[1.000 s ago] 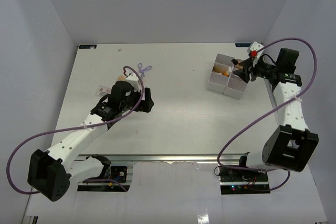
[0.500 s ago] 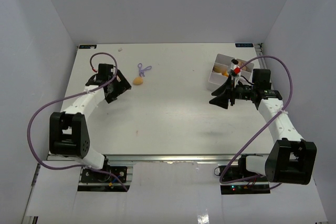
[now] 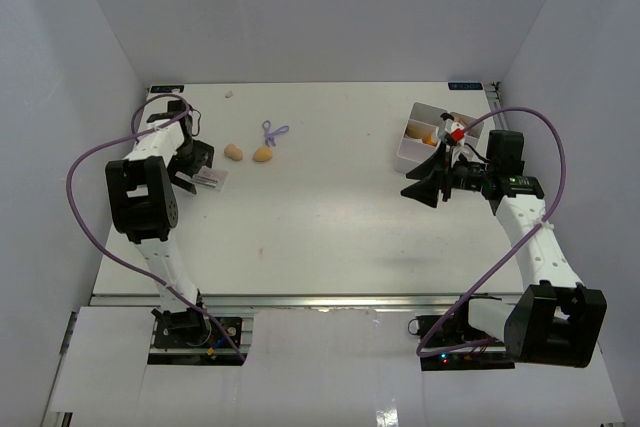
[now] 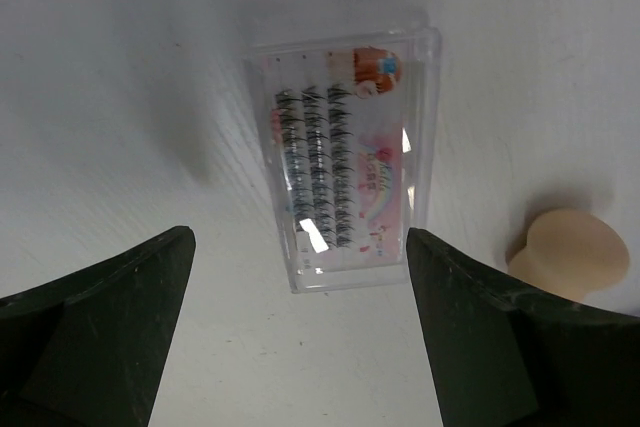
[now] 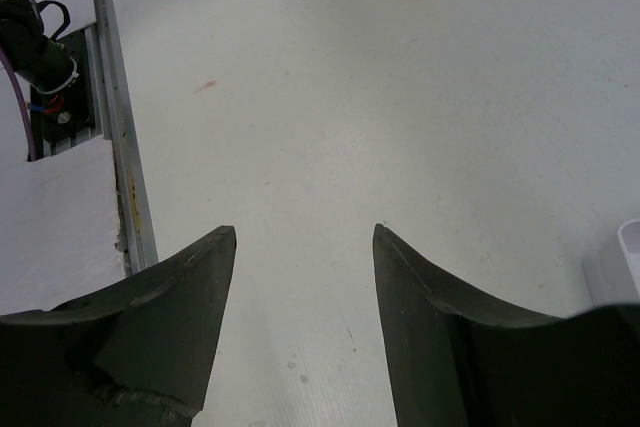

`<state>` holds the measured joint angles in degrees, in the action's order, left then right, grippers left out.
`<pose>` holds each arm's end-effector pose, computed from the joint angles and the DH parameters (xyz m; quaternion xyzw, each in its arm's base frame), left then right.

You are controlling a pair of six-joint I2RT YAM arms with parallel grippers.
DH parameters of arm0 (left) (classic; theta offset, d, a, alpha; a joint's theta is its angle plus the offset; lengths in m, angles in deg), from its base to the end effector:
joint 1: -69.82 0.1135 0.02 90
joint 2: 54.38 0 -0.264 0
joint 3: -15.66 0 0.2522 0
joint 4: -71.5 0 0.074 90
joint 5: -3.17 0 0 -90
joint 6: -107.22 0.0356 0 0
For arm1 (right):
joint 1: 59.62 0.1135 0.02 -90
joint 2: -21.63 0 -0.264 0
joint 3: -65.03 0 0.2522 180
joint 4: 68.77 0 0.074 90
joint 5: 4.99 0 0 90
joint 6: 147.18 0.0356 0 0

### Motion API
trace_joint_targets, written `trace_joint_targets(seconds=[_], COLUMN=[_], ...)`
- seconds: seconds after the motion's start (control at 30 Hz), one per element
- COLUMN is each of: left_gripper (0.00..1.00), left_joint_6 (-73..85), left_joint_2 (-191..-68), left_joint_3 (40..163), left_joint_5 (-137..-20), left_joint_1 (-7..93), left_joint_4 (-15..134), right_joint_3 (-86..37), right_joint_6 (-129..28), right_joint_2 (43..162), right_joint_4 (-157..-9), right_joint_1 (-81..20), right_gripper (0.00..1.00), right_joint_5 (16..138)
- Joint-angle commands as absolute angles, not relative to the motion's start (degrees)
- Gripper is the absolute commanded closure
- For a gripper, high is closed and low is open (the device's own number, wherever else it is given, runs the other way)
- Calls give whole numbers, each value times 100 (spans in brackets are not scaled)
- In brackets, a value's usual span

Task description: Organize the makeup

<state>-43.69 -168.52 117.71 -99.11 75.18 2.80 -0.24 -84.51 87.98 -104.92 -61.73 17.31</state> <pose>0.3896 0.0442 0.1942 -0.5489 0.8252 0.0571 0.1203 0.2370 0.0242 0.2976 -0.4040 0.6720 0.3888 0.4838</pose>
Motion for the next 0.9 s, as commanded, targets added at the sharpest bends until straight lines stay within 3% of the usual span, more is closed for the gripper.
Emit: trace_joint_targets(seconds=[0.0,0.87], left_gripper=[2,2], left_joint_6=[-4544,-3973], left_joint_2=[-16898,-17620], left_joint_3=[12142,12645], left_joint_5=[-10098,-9857], left_joint_1=[7618,7685], left_joint_4=[-115,79], right_joint_3=[20,47], right_joint_6=[-8399,-8469], right_joint_2=[8676,8790], right_joint_4=[-10388,-10411], right_joint_1=[-6218,-6279], right_gripper=[36,36], right_joint_5=[1655,1527])
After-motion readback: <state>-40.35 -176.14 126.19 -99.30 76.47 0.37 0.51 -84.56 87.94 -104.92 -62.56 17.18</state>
